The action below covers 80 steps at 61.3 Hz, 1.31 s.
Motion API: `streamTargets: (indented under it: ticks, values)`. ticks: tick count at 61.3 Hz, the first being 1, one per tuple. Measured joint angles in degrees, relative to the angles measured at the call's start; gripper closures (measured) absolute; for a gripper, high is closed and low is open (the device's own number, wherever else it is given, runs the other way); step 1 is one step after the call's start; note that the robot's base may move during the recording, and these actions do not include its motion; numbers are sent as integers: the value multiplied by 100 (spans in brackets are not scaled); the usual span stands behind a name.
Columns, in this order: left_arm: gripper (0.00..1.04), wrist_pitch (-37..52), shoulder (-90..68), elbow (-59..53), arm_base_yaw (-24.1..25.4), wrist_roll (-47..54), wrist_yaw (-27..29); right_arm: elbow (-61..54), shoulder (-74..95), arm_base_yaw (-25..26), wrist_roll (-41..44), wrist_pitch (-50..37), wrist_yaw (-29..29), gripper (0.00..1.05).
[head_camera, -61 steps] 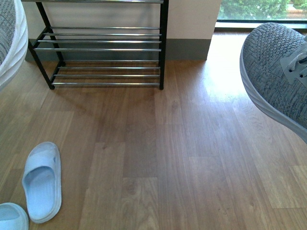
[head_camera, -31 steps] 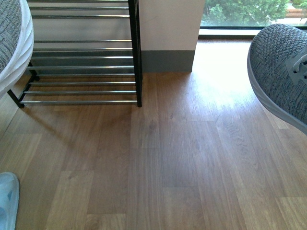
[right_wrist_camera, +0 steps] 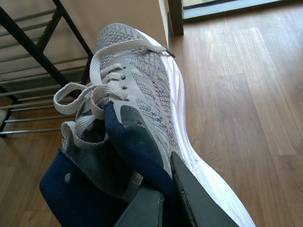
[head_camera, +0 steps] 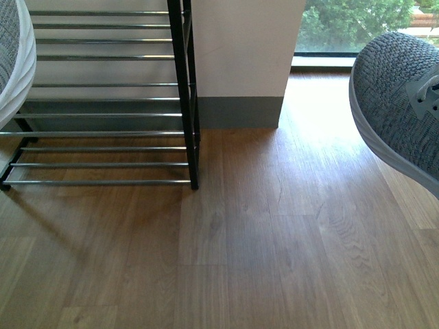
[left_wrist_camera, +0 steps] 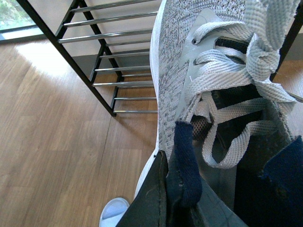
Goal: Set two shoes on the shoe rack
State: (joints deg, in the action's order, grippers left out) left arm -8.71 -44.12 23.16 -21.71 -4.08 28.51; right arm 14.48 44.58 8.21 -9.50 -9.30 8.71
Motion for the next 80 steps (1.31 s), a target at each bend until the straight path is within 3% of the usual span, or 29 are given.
streamTargets:
  ticks: [80]
  values:
    - [103,0,-2,-2,9,2,-13,0,2,-9,0,0,4,103]
